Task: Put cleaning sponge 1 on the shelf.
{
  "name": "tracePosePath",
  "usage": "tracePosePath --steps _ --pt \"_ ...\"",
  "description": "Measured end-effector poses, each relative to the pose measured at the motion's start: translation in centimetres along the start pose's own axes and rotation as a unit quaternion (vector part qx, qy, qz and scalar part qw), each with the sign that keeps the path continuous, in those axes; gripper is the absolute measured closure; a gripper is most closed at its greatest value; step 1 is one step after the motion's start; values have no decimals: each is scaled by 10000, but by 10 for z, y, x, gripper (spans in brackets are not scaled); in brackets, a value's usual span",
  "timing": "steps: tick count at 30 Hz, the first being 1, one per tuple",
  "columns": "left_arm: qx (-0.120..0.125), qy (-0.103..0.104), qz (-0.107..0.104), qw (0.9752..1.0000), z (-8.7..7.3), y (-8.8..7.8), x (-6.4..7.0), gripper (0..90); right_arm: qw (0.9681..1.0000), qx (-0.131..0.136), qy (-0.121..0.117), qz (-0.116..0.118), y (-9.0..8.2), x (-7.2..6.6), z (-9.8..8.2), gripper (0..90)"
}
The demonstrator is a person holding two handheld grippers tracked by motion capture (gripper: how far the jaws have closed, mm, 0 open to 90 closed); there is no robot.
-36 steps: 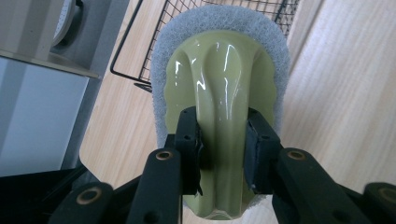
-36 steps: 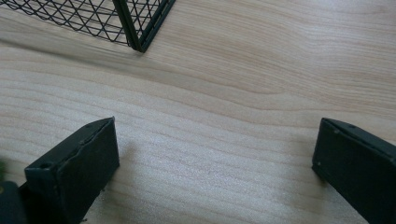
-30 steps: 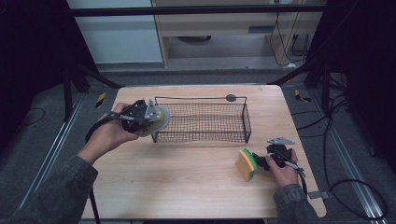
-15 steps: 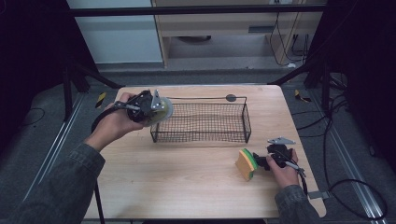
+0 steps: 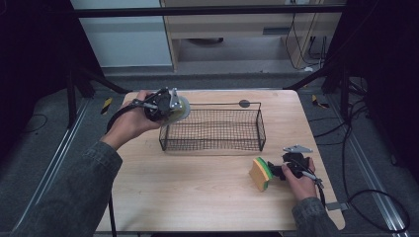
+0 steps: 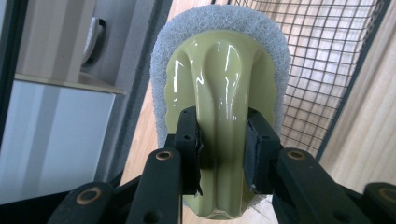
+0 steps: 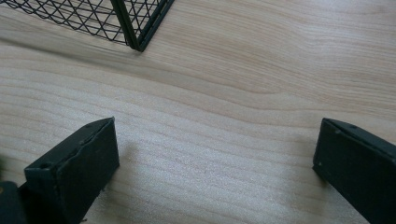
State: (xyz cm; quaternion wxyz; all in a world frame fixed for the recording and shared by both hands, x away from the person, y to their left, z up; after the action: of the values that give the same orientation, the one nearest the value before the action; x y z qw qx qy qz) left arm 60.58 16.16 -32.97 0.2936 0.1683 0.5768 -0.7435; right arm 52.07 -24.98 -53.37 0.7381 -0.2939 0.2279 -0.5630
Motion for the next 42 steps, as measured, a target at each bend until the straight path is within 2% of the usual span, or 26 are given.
tracePosePath --steps 5,10,15,31,34,35,42 --pt "36 141 47 9999 7 1 -1 703 10000 -2 3 -1 0 0 0 4" --pt "87 193 105 9997 12 0 -1 703 10000 -2 0 -3 0 0 0 4" --pt "70 286 144 9995 14 5 -1 703 10000 -2 -4 -10 0 0 0 5" --pt "-25 300 118 9995 18 24 -3 703 10000 -1 2 -20 0 0 0 6" --pt "-31 357 149 9992 19 25 -3 703 10000 -4 11 -21 0 -1 0 7" --pt "-71 457 205 9987 20 26 -2 703 10000 -3 13 -21 0 -1 0 7" --pt "-75 403 134 9991 17 29 1 703 10000 2 24 -23 0 -1 0 7"
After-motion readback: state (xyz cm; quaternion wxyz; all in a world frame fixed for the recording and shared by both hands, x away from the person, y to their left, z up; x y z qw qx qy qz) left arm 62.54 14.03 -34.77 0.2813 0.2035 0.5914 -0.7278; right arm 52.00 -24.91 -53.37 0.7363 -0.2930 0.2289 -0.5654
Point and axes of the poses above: each handheld gripper's, and its own axes: y roughly forward along the jaws, z roughly out of its top, x roughly to its right, the point moved 3 cm from there along y, roughly forward along the jaws, and after that the axes turned 1 degree about y, right-handed, at the moved point
